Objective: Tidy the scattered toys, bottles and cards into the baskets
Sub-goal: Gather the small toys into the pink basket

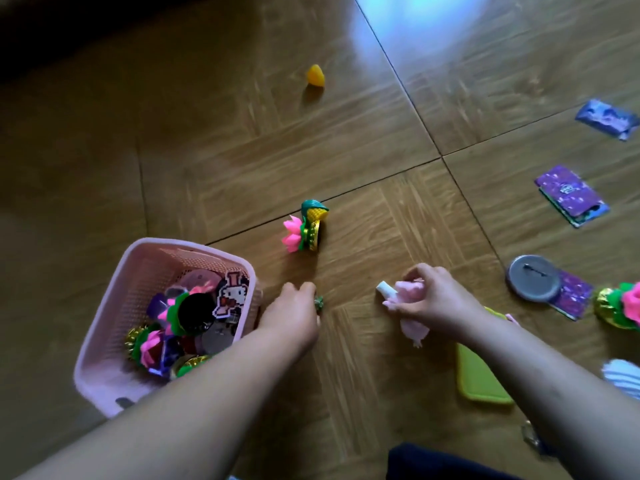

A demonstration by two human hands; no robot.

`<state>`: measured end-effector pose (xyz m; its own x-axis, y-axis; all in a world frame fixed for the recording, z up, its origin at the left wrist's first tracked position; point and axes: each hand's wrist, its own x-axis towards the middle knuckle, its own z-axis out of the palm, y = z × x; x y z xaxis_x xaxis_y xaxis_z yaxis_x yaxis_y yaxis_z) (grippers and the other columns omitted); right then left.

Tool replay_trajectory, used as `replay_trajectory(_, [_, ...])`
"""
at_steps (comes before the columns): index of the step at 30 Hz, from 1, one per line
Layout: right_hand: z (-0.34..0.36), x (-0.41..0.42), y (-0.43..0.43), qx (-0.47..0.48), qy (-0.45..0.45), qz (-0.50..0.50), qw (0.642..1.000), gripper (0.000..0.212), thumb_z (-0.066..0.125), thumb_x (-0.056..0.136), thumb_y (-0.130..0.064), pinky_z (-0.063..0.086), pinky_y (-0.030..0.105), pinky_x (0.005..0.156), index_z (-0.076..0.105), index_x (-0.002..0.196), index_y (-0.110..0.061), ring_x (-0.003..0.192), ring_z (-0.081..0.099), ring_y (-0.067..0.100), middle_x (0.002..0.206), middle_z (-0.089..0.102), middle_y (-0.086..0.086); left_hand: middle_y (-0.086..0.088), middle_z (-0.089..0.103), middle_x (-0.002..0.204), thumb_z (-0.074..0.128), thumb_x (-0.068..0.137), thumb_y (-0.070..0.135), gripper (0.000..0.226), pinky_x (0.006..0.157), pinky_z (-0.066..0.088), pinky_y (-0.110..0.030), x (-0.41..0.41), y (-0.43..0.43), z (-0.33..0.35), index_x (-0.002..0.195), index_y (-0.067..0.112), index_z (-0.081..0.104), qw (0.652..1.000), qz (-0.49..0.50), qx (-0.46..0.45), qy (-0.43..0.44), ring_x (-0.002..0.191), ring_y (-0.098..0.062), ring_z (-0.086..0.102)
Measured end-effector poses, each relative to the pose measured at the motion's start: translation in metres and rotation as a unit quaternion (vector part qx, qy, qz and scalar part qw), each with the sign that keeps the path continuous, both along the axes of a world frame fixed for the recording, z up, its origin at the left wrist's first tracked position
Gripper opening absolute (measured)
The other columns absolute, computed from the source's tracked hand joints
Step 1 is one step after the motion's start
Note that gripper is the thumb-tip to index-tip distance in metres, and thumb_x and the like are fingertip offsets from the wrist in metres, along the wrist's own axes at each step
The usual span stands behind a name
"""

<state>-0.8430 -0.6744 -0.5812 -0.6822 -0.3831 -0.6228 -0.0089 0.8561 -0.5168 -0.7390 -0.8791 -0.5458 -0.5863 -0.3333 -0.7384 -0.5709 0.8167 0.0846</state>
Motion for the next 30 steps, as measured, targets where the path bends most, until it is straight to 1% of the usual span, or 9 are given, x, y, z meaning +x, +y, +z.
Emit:
replay_trajectory(3, [0.004, -0.011, 0.003, -0.027, -0.004, -0.013, 1.000, 0.059, 0.086, 0.056, -0.053, 0.042, 0.026, 0.072, 0.053, 0.098, -0.025, 0.087, 0.054, 0.009, 0.103, 0.055, -0.002, -0.012, 0.036, 0.135, 0.064, 0.092, 0.030, 0.054, 0.099, 0.047, -0.046, -0.010, 0.000, -0.015, 0.138, 0.020, 0.038, 1.000, 0.006, -0.005, 0.013, 0.121, -0.034, 0.050])
replay_trajectory(5, [0.008, -0.015, 0.009, -0.029, 0.013, -0.029, 0.999, 0.059, 0.084, 0.056, -0.054, 0.039, 0.026, 0.064, 0.050, 0.093, -0.023, 0.081, 0.053, 0.007, 0.097, 0.056, -0.002, -0.011, 0.038, 0.129, 0.062, 0.093, 0.030, 0.041, 0.095, 0.049, -0.046, -0.013, 0.000, -0.024, 0.128, 0.018, 0.045, 0.999, 0.006, -0.006, 0.037, 0.114, -0.034, 0.053])
replay_trajectory(10, [0.024, -0.026, 0.025, -0.096, -0.036, -0.151, 0.983, 0.043, 0.076, 0.074, -0.050, 0.045, 0.027, 0.063, 0.055, 0.103, -0.026, 0.087, 0.060, 0.011, 0.097, 0.059, -0.007, -0.009, 0.053, 0.118, 0.047, 0.096, 0.022, 0.013, 0.091, 0.046, -0.039, -0.018, -0.004, -0.027, 0.106, 0.019, 0.055, 0.987, 0.102, 0.074, 0.098, 0.106, -0.030, 0.056])
replay_trajectory(13, [0.023, -0.031, 0.019, 0.023, 0.004, -0.029, 0.999, 0.023, 0.063, 0.082, -0.051, 0.045, 0.030, 0.070, 0.059, 0.084, -0.028, 0.087, 0.060, 0.016, 0.097, 0.064, -0.001, -0.004, 0.059, 0.104, 0.041, 0.094, 0.014, 0.018, 0.089, 0.044, -0.039, -0.026, -0.007, -0.011, 0.100, 0.025, 0.053, 0.955, 0.210, 0.086, 0.189, 0.103, -0.032, 0.056])
replay_trajectory(15, [0.017, -0.024, 0.004, 0.166, 0.051, 0.088, 0.981, 0.040, 0.054, 0.080, -0.064, 0.043, 0.031, 0.069, 0.054, 0.075, -0.025, 0.090, 0.059, 0.022, 0.097, 0.061, 0.001, -0.004, 0.058, 0.102, 0.043, 0.096, 0.018, 0.016, 0.086, 0.041, -0.038, -0.032, -0.007, -0.001, 0.109, 0.024, 0.047, 0.934, 0.254, 0.064, 0.243, 0.105, -0.034, 0.056])
replay_trajectory(18, [0.009, -0.009, -0.024, 0.270, 0.076, 0.201, 0.938, 0.064, 0.052, 0.071, -0.081, 0.044, 0.035, 0.076, 0.057, 0.103, -0.026, 0.106, 0.058, 0.023, 0.108, 0.054, 0.001, -0.008, 0.050, 0.132, 0.060, 0.091, 0.042, 0.059, 0.096, 0.039, -0.039, -0.049, -0.013, 0.000, 0.137, 0.021, 0.031, 0.928, 0.265, 0.020, 0.259, 0.123, -0.031, 0.049])
replay_trajectory(21, [0.004, -0.002, -0.043, 0.284, 0.106, 0.260, 0.917, 0.066, 0.060, 0.078, -0.067, 0.045, 0.035, 0.089, 0.048, 0.125, -0.022, 0.120, 0.048, 0.024, 0.127, 0.048, 0.002, -0.012, 0.035, 0.143, 0.072, 0.077, 0.056, 0.089, 0.106, 0.035, -0.040, -0.072, -0.026, -0.012, 0.145, 0.019, 0.028, 0.946, 0.229, -0.050, 0.222, 0.133, -0.032, 0.038])
replay_trajectory(25, [0.000, -0.006, -0.055, 0.263, 0.125, 0.321, 0.901, 0.043, 0.055, 0.089, -0.047, 0.043, 0.032, 0.083, 0.053, 0.125, -0.025, 0.118, 0.047, 0.023, 0.125, 0.053, -0.001, -0.011, 0.037, 0.133, 0.072, 0.080, 0.046, 0.066, 0.099, 0.042, -0.039, -0.087, -0.044, -0.023, 0.132, 0.020, 0.042, 0.970, 0.118, -0.124, 0.172, 0.126, -0.032, 0.041])
replay_trajectory(30, [0.011, -0.027, -0.065, 0.180, 0.105, 0.261, 0.943, 0.033, 0.057, 0.082, -0.055, 0.047, 0.030, 0.070, 0.060, 0.106, -0.033, 0.097, 0.060, 0.019, 0.106, 0.061, -0.006, -0.010, 0.041, 0.126, 0.073, 0.076, 0.046, 0.058, 0.098, 0.042, -0.037, -0.077, -0.059, -0.011, 0.123, 0.024, 0.046, 0.965, 0.155, -0.052, 0.204, 0.121, -0.032, 0.046])
